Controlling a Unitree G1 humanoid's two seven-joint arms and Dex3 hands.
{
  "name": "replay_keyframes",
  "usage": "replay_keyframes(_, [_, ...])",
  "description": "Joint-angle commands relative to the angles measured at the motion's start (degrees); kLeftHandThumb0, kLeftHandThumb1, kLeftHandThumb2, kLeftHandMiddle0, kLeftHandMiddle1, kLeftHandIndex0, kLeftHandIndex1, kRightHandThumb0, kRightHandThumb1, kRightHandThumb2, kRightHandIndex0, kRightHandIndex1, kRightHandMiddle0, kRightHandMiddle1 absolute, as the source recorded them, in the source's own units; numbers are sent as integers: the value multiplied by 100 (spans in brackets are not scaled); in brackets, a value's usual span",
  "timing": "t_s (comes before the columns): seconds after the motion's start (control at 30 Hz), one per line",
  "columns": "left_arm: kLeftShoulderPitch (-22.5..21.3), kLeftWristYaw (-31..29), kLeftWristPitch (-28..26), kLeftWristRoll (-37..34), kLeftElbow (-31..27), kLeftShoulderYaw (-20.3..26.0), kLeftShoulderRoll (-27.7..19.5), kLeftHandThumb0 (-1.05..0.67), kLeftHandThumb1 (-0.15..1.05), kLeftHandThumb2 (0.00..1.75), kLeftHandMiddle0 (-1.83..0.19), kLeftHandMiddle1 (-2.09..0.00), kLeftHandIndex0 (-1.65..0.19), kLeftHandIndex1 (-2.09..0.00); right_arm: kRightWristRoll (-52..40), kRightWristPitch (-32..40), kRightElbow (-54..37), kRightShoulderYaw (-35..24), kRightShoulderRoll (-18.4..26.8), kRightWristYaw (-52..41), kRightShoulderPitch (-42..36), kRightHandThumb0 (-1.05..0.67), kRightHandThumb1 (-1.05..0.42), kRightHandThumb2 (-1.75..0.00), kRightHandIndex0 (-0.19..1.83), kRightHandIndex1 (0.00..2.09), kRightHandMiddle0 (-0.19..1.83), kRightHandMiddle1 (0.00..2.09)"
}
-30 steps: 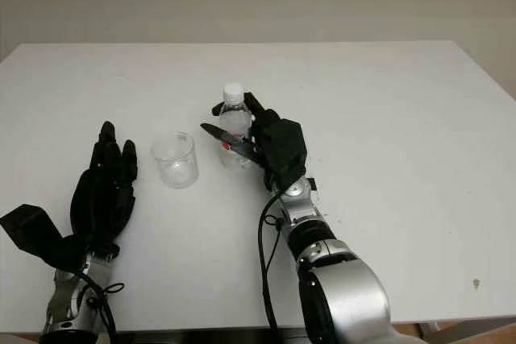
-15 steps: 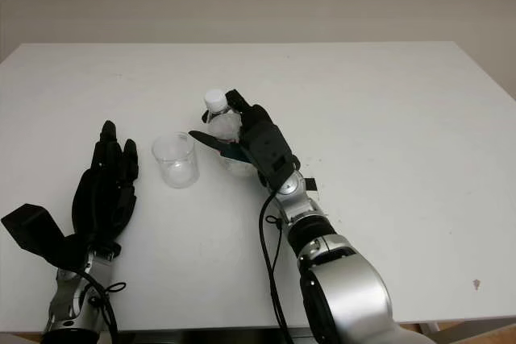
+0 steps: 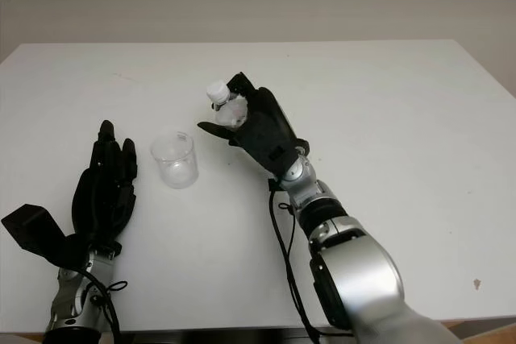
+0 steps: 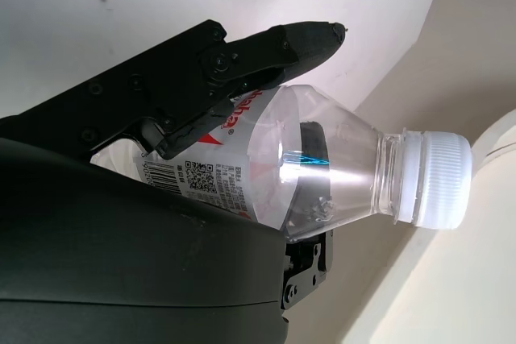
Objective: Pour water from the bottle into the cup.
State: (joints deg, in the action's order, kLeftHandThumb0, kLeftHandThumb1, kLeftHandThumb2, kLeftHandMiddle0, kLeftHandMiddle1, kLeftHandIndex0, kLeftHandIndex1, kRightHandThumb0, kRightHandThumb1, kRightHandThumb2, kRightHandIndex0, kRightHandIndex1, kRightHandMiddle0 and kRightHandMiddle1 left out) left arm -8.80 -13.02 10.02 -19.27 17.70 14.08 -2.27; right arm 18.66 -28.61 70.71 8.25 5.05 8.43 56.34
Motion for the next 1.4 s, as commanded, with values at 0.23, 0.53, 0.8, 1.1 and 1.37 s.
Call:
replay_keyframes(0.23, [206,47,7,81,342,-49,137,-76,105,48,19,-5,19,-4,589,245,195,414,219,590,692,-42,-105,-37,143,209,107,209])
replay_keyframes(0.53, [193,40,91,47,408,-28,222,-75,105,49,19,-5,19,-3,1893,409,355,1476,407,1849,1039,-43,-105,-30,134,209,94,209])
replay_keyframes(0.8, [216,11,185,28,457,-32,283,-75,105,50,19,-5,19,0,2907,708,482,2427,574,2526,1230,-42,-105,-22,131,209,85,209])
replay_keyframes(1.1, [201,73,265,70,515,-42,344,-74,105,51,19,-4,19,-1,3743,906,582,3287,606,3376,1352,-44,-105,-17,128,209,76,209])
replay_keyframes(1.37, [150,131,290,92,553,-40,371,-74,105,50,19,-4,19,-1,3893,1015,623,3559,527,3420,1483,-44,-105,-22,129,209,77,209])
